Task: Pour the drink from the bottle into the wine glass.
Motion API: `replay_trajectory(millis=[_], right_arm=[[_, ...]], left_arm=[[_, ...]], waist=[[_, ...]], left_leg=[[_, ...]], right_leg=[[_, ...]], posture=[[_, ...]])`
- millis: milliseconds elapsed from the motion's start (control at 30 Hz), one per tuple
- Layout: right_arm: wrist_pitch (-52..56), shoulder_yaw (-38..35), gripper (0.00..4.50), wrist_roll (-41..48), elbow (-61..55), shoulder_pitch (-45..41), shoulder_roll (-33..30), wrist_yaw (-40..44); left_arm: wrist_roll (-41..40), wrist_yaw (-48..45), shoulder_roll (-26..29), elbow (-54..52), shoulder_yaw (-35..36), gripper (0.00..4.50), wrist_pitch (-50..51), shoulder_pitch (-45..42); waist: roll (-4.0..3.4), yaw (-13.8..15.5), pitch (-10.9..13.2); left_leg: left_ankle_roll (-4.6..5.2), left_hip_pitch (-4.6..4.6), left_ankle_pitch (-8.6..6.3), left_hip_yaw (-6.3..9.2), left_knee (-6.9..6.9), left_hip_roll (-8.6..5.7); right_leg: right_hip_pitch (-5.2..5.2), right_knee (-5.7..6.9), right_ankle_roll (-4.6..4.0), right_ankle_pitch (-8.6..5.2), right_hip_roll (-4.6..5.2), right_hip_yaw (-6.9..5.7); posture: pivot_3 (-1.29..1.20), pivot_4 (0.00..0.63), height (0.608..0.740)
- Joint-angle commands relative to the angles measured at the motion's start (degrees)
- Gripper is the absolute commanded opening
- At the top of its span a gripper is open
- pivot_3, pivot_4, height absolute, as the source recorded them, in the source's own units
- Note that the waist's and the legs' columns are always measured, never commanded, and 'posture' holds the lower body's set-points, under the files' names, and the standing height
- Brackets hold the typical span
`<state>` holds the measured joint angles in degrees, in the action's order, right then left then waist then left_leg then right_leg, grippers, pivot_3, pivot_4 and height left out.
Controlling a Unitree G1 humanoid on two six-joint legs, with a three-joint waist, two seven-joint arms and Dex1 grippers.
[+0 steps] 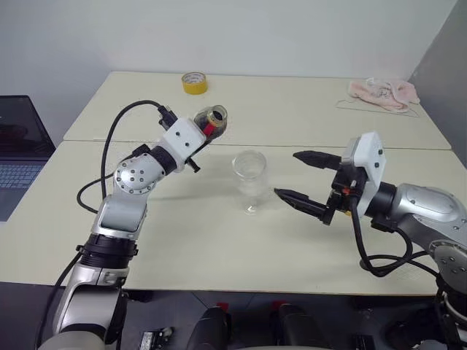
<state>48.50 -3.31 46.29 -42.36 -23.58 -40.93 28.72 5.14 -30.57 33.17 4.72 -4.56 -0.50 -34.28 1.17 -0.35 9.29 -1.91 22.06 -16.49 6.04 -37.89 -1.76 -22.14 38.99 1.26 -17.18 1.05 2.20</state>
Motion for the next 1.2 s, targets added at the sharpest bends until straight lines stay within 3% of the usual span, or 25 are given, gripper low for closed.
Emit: replay_trajectory(millis=[33,567,1200], right_arm=[[0.25,0.30,4.50,0.73,-1.67,-2.13,0.56,-0.74],[-2.41,4.92,4.50,-3.80,-0.74,-1.78,3.44,0.55],[-3.58,5.92,4.50,-6.43,-0.56,-0.51,4.42,1.61]], left_arm=[[2.54,0.64,1.49,-0.29,0.06,0.75,-5.47,-2.31],[11.56,3.13,3.69,6.33,-2.04,0.75,-21.00,-4.80],[16.76,5.94,4.02,8.83,-2.46,0.75,-27.73,-6.77]], waist=[[0.00,0.02,0.00],[0.00,0.01,0.00],[0.00,-0.09,0.00]], left_leg=[[0.00,0.01,0.00,0.02,0.00,0.00],[0.01,0.06,0.00,0.02,-0.01,-0.01],[0.01,0.06,0.00,0.03,-0.02,-0.03]], right_leg=[[0.00,0.00,0.00,0.00,0.00,-0.02],[-0.06,0.02,0.00,0.00,0.00,-0.03],[-0.07,0.05,0.00,0.00,0.00,-0.05]], posture=[[0.00,0.150,0.740],[0.00,0.150,0.740],[0.00,0.150,0.740]])
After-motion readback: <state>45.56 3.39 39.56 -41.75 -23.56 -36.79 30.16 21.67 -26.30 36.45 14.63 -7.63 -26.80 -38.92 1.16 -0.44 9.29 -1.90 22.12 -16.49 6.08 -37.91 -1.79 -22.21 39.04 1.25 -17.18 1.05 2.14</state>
